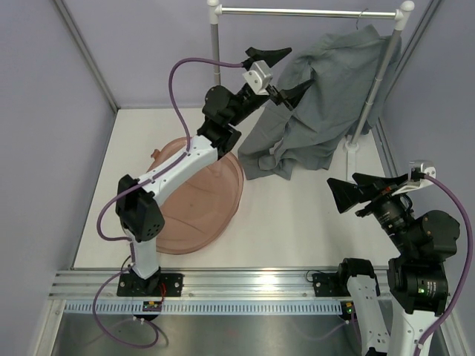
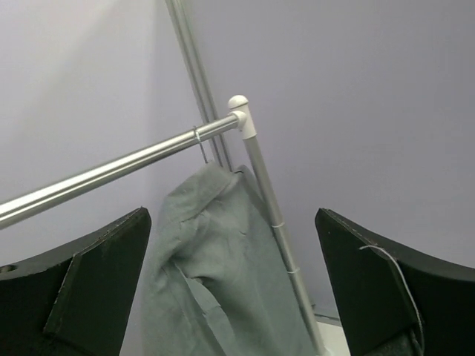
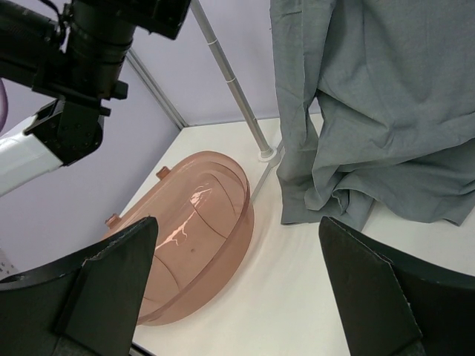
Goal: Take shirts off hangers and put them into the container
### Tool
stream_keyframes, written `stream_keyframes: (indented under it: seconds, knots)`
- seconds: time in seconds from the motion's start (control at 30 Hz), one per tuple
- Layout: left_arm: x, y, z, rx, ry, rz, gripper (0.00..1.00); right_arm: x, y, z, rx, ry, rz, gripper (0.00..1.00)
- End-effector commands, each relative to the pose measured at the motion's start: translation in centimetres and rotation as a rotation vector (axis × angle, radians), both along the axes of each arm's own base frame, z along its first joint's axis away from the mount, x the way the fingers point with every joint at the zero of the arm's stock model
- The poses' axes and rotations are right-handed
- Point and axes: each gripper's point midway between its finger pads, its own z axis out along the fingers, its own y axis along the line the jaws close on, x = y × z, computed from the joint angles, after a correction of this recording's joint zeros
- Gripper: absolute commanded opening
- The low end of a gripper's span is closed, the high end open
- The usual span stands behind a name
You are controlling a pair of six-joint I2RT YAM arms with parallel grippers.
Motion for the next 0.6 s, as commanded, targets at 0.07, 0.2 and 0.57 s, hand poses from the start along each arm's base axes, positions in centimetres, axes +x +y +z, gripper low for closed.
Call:
stream_keyframes:
  seconds: [0.07, 0.2, 0.57]
  knots:
    - [4.9, -1.3, -0.6, 0.027, -0.073, 0.160, 0.99, -0.4, 0.6, 0.9, 0.006, -0.027, 0.037, 0.99]
    - [7.8, -1.6, -0.7, 0.007, -0.080, 0.192, 0.99, -0.3, 0.8, 0.4, 0.015, -0.017, 0.053, 0.99]
    - [11.9, -1.7, -2.7, -0.053, -0.066, 0.160, 0.99, 1.0, 0.8, -0.7, 0.008, 0.013, 0.059, 0.99]
